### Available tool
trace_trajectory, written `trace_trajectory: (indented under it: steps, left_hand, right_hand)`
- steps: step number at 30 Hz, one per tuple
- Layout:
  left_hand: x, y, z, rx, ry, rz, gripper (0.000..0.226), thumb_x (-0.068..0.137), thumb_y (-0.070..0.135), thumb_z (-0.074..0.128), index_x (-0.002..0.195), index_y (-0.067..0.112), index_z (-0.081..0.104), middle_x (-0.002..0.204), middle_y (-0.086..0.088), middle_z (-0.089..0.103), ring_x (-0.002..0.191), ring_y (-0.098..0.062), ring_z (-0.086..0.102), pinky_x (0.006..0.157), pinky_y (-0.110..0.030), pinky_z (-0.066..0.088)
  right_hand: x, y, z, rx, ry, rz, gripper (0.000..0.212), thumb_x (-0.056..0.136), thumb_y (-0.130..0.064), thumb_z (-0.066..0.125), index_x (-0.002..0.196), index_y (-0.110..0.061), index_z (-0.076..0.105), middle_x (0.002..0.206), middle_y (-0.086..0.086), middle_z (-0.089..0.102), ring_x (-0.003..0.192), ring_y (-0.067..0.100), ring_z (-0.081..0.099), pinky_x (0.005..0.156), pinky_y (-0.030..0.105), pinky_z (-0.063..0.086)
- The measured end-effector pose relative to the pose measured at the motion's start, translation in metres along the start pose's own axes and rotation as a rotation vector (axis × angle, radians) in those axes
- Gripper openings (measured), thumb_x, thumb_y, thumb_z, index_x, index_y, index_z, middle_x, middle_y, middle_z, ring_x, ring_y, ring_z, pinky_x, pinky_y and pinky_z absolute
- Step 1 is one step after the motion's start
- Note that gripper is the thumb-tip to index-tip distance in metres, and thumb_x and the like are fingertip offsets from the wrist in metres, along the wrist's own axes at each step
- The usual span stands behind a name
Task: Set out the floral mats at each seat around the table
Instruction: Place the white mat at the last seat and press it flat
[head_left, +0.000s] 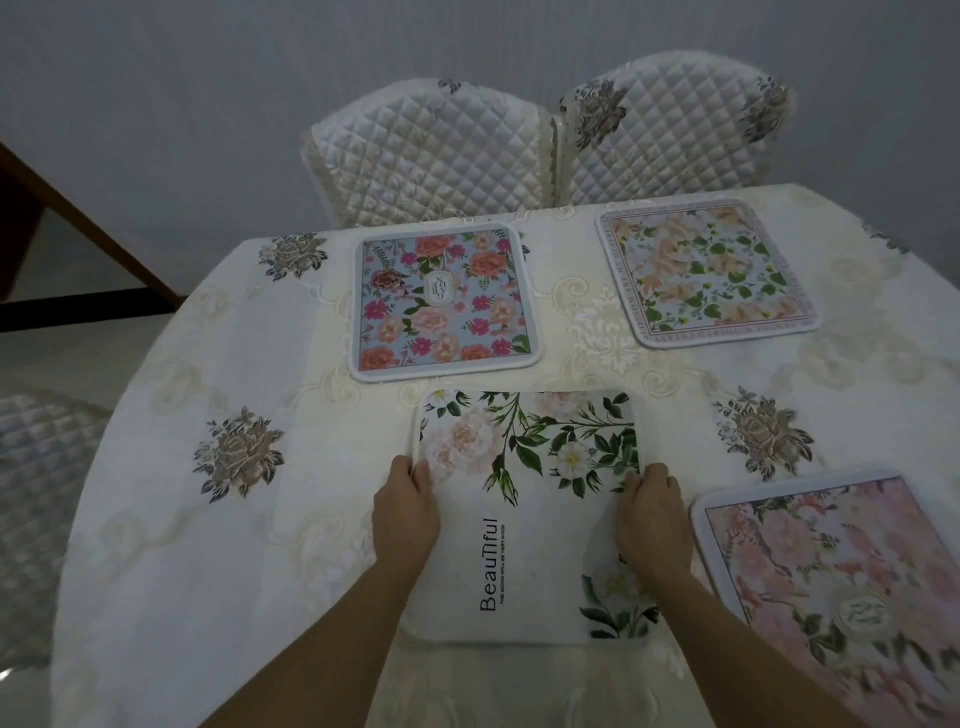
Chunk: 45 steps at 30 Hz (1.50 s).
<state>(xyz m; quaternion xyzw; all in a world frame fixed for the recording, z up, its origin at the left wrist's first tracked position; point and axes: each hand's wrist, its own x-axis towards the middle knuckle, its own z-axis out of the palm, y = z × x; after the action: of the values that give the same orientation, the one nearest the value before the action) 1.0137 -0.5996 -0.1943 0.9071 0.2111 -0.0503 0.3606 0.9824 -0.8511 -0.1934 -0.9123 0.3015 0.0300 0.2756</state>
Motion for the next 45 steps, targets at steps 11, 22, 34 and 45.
trace_trajectory:
  steps: [11, 22, 34, 45]
  left_hand:
    - [-0.056, -0.054, -0.055, 0.057, -0.059, 0.151, 0.031, 0.103, 0.035, 0.038, 0.082, 0.012, 0.041, 0.063, -0.005, 0.055, 0.053, -0.020, 0.050, 0.046, -0.031, 0.032]
    - [-0.111, -0.113, -0.084, 0.057, -0.003, 0.131, 0.030, 0.103, 0.033, 0.040, 0.081, 0.012, 0.039, 0.060, -0.002, 0.053, 0.050, -0.017, 0.046, 0.046, -0.031, 0.031]
    - [-0.131, -0.143, -0.083, 0.115, 0.004, 0.027, 0.031, 0.102, 0.038, 0.037, 0.085, 0.014, 0.039, 0.067, -0.006, 0.055, 0.061, -0.028, 0.054, 0.053, -0.035, 0.038]
    - [-0.137, -0.147, -0.086, 0.209, -0.032, 0.000, 0.031, 0.103, 0.038, 0.036, 0.084, 0.014, 0.037, 0.065, -0.003, 0.051, 0.060, -0.027, 0.050, 0.054, -0.036, 0.035]
  right_hand:
    - [-0.078, -0.008, -0.016, 0.124, -0.100, -0.064, 0.026, 0.104, -0.033, 0.026, 0.089, -0.014, 0.038, 0.071, 0.006, 0.056, 0.062, 0.022, 0.052, 0.054, 0.035, 0.036]
    - [-0.149, 0.010, 0.004, 0.094, -0.140, -0.039, 0.028, 0.103, -0.038, 0.023, 0.089, -0.017, 0.037, 0.073, 0.006, 0.056, 0.063, 0.023, 0.053, 0.055, 0.035, 0.039]
    - [-0.163, 0.025, 0.026, 0.024, -0.172, -0.045, 0.030, 0.103, -0.038, 0.024, 0.089, -0.015, 0.038, 0.075, 0.007, 0.056, 0.065, 0.025, 0.053, 0.060, 0.037, 0.041]
    - [-0.164, 0.028, 0.023, -0.097, -0.187, -0.045, 0.032, 0.103, -0.037, 0.025, 0.093, -0.011, 0.041, 0.082, 0.009, 0.058, 0.071, 0.029, 0.057, 0.063, 0.039, 0.044]
